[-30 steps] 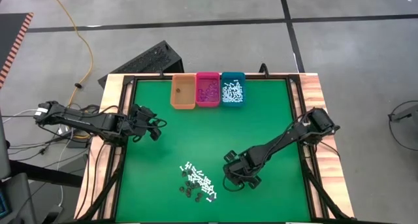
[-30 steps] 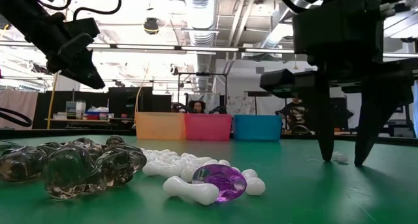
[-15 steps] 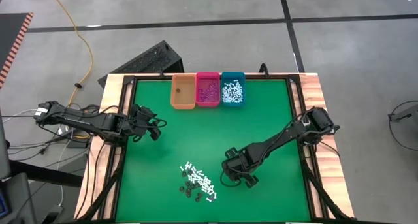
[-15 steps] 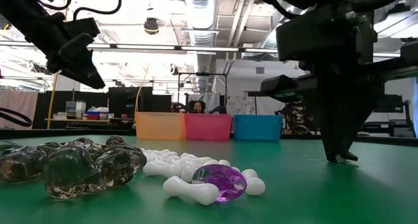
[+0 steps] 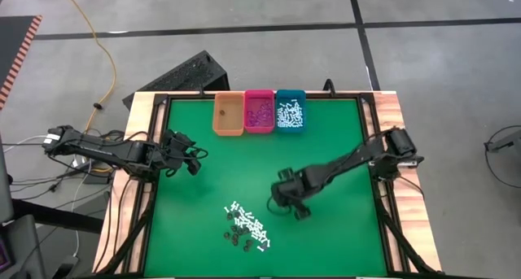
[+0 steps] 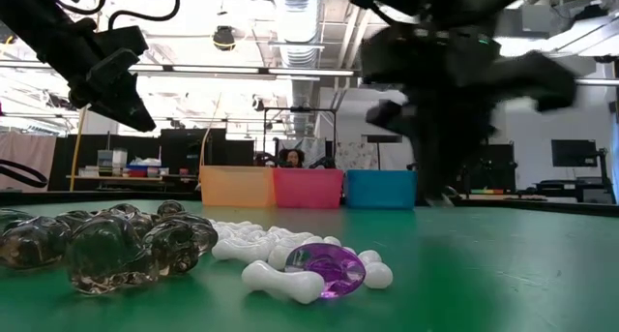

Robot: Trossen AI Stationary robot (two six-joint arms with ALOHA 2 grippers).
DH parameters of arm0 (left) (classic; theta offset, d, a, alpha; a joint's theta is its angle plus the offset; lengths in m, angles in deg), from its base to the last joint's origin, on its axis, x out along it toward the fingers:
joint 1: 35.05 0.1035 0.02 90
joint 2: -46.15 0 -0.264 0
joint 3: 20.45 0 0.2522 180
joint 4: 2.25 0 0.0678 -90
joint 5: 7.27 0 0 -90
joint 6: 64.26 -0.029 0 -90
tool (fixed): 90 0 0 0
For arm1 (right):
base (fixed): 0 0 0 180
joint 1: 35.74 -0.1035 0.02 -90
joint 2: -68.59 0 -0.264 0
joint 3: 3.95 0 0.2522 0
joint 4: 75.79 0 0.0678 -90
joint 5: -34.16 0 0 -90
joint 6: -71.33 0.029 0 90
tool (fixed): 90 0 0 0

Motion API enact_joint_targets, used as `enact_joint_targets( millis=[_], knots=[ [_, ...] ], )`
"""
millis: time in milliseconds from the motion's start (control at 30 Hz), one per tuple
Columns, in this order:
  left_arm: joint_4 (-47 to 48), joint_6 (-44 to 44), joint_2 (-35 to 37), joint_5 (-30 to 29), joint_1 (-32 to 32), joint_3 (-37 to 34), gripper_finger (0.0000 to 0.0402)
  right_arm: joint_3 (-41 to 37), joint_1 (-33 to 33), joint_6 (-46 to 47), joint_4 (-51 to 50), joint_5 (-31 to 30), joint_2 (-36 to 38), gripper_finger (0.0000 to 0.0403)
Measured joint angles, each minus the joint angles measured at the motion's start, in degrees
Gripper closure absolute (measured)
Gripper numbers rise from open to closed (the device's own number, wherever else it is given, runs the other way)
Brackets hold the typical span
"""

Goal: Sort Halloween decoration
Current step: Put the white bone toy into the blue bin

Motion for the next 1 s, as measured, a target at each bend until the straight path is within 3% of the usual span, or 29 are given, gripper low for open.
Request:
enact_joint_targets(
  millis=[200, 333, 500, 700, 1000],
  knots=[
    [0.0, -0.2, 0.0, 0.0, 0.0, 0.0, 0.0258, 0.1, 6.8, -4.1, -3.0, -4.7, 6.0, 0.0387],
    [0.0, -0.4, 0.0, 0.0, 0.0, 0.0, 0.0258, 0.2, 14.8, -9.2, -3.1, -9.4, 10.7, 0.0387],
    [0.0, -0.4, 0.0, 0.0, 0.0, 0.0, 0.0258, 0.2, 26.9, -12.7, -0.8, -10.1, 14.2, 0.0383],
    [0.0, -0.2, 0.0, 0.0, 0.0, 0.0, 0.0258, 0.2, 39.6, -12.9, 4.7, -7.8, 13.5, 0.0375],
    [0.0, -0.1, 0.0, 0.1, 0.0, 0.0, 0.0258, 0.3, 45.3, -11.6, 7.7, -6.1, 11.4, 0.0274]
  ],
)
